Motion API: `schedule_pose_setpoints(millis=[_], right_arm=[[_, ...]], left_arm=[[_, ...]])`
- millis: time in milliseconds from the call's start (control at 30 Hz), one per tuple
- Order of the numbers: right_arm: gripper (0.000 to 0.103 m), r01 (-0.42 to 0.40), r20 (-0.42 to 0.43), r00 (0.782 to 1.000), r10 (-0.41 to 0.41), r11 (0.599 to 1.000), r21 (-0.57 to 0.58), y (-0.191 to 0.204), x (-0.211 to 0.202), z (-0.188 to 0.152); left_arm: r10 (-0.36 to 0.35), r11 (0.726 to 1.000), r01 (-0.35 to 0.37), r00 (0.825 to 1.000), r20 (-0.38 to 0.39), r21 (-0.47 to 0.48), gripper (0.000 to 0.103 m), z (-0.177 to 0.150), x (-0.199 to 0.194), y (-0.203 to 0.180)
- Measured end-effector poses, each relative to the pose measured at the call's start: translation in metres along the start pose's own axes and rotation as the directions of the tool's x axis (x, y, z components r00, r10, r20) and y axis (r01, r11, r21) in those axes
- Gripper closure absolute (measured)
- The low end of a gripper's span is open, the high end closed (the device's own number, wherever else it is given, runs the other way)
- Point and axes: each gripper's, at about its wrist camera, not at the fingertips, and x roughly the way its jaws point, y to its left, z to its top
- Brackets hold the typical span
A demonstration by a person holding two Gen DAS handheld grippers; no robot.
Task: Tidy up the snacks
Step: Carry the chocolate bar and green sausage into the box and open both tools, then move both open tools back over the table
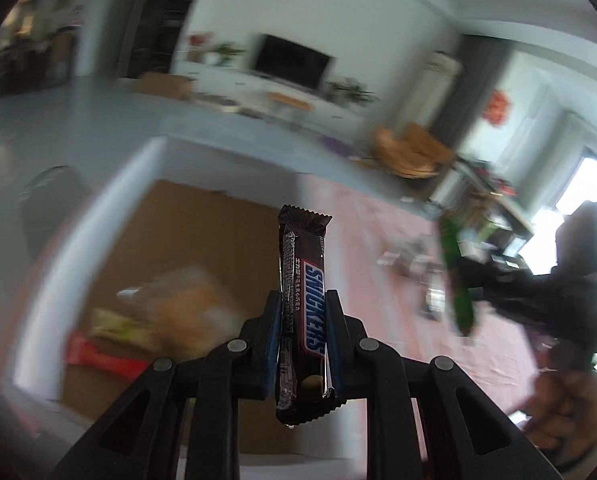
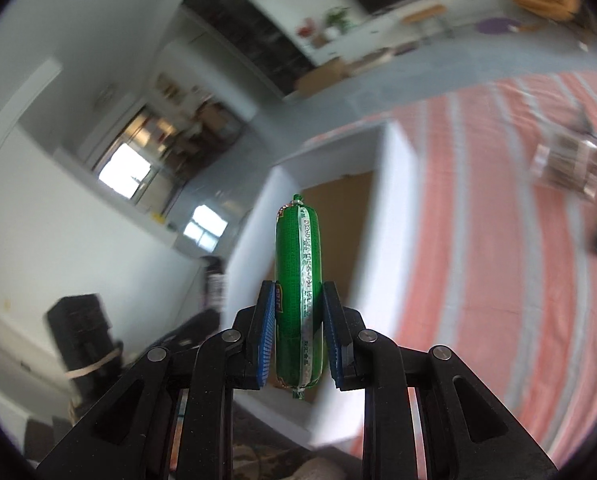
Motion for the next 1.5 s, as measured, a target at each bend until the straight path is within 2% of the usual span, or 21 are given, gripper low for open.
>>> schedule_pose_setpoints(millis=[133, 200, 233, 267, 300, 433, 533, 600, 633, 700, 733, 767, 867, 967, 1067, 1100, 1133, 1167, 1200, 1267, 1500], right_arm=[[0.079, -0.017, -0.066, 0.998, 0.013, 0.999, -0.051, 0.016, 0.056, -0.009], [0.075, 0.007, -0.081, 0.997, -0.011, 0.998, -0.055, 0.011, 0.079, -0.021], [0.067, 0.037, -0.078, 0.996, -0.043, 0.997, -0.071, 0.009, 0.083, -0.025], [0.044, 0.08, -0.071, 0.994, -0.088, 0.991, -0.104, 0.006, 0.086, -0.031], [0.036, 0.114, -0.057, 0.991, -0.122, 0.985, -0.129, 0.004, 0.085, -0.035], [0.034, 0.23, 0.009, 0.973, -0.231, 0.959, -0.167, -0.021, 0.064, -0.042], [0.032, 0.347, 0.094, 0.937, -0.337, 0.931, -0.116, -0.06, 0.033, -0.047], [0.031, 0.471, 0.143, 0.877, -0.458, 0.88, -0.067, -0.098, 0.009, -0.052], [0.031, 0.537, 0.159, 0.836, -0.525, 0.843, -0.04, -0.118, -0.002, -0.056], [0.031, 0.661, 0.174, 0.735, -0.655, 0.75, 0.032, -0.161, -0.027, -0.068], [0.031, 0.698, 0.171, 0.697, -0.697, 0.714, 0.065, -0.177, -0.037, -0.071], [0.031, 0.741, 0.16, 0.644, -0.748, 0.662, 0.113, -0.201, -0.051, -0.078], [0.031, 0.812, 0.121, 0.534, -0.837, 0.547, 0.205, -0.248, -0.083, -0.088], [0.031, 0.852, 0.109, 0.449, -0.887, 0.462, 0.247, -0.274, -0.105, -0.099], [0.031, 0.868, 0.131, 0.403, -0.906, 0.424, 0.261, -0.279, -0.123, -0.118], [0.031, 0.865, 0.129, 0.395, -0.91, 0.416, 0.282, -0.284, -0.127, -0.123], [0.031, 0.85, 0.114, 0.407, -0.906, 0.421, 0.316, -0.292, -0.127, -0.122], [0.031, 0.825, 0.112, 0.44, -0.891, 0.45, 0.342, -0.296, -0.13, -0.122], [0.031, 0.81, 0.122, 0.455, -0.882, 0.468, 0.355, -0.294, -0.132, -0.122], [0.031, 0.817, 0.118, 0.43, -0.895, 0.442, 0.37, -0.297, -0.134, -0.124], [0.03, 0.79, 0.082, 0.454, -0.887, 0.443, 0.424, -0.302, -0.136, -0.135]], left_arm=[[0.14, 0.989, -0.142, 0.989, -0.042, -0.042, 0.083, -0.009, 0.018, 0.043], [0.219, 0.971, -0.225, 0.972, -0.081, -0.078, 0.074, -0.018, 0.033, 0.062], [0.232, 0.966, -0.242, 0.967, -0.101, -0.094, 0.052, -0.023, 0.039, 0.068], [0.249, 0.958, -0.264, 0.96, -0.129, -0.115, 0.029, -0.028, 0.047, 0.076], [0.261, 0.952, -0.278, 0.956, -0.135, -0.127, 0.023, -0.033, 0.049, 0.081], [0.269, 0.948, -0.286, 0.954, -0.131, -0.141, 0.023, -0.04, 0.062, 0.076], [0.227, 0.961, -0.24, 0.968, -0.103, -0.138, 0.022, -0.033, 0.066, 0.06], [0.189, 0.973, -0.197, 0.979, -0.075, -0.118, 0.021, -0.031, 0.061, 0.039], [0.166, 0.98, -0.172, 0.984, -0.061, -0.1, 0.019, -0.028, 0.06, 0.023], [0.111, 0.992, -0.113, 0.993, -0.042, -0.052, 0.018, -0.023, 0.059, -0.013], [0.088, 0.995, -0.09, 0.995, -0.039, -0.033, 0.016, -0.02, 0.058, -0.023], [0.059, 0.998, -0.06, 0.997, -0.038, -0.007, 0.014, -0.019, 0.061, -0.042], [-0.035, 0.996, 0.04, 0.998, -0.061, 0.077, 0.009, -0.024, 0.073, -0.096], [-0.103, 0.982, 0.121, 0.986, -0.128, 0.146, 0.009, -0.037, 0.091, -0.152], [-0.16, 0.954, 0.201, 0.969, -0.19, 0.221, 0.009, -0.054, 0.11, -0.204], [-0.163, 0.943, 0.213, 0.966, -0.201, 0.255, 0.009, -0.06, 0.118, -0.22], [-0.158, 0.934, 0.215, 0.965, -0.208, 0.286, 0.009, -0.065, 0.126, -0.235], [-0.142, 0.924, 0.207, 0.967, -0.214, 0.322, 0.009, -0.072, 0.138, -0.249], [-0.128, 0.919, 0.198, 0.968, -0.216, 0.342, 0.009, -0.078, 0.146, -0.257], [-0.099, 0.912, 0.177, 0.971, -0.218, 0.371, 0.009, -0.086, 0.169, -0.268], [0.036, 0.926, 0.053, 0.973, -0.227, 0.374, 0.009, -0.106, 0.24, -0.255]])
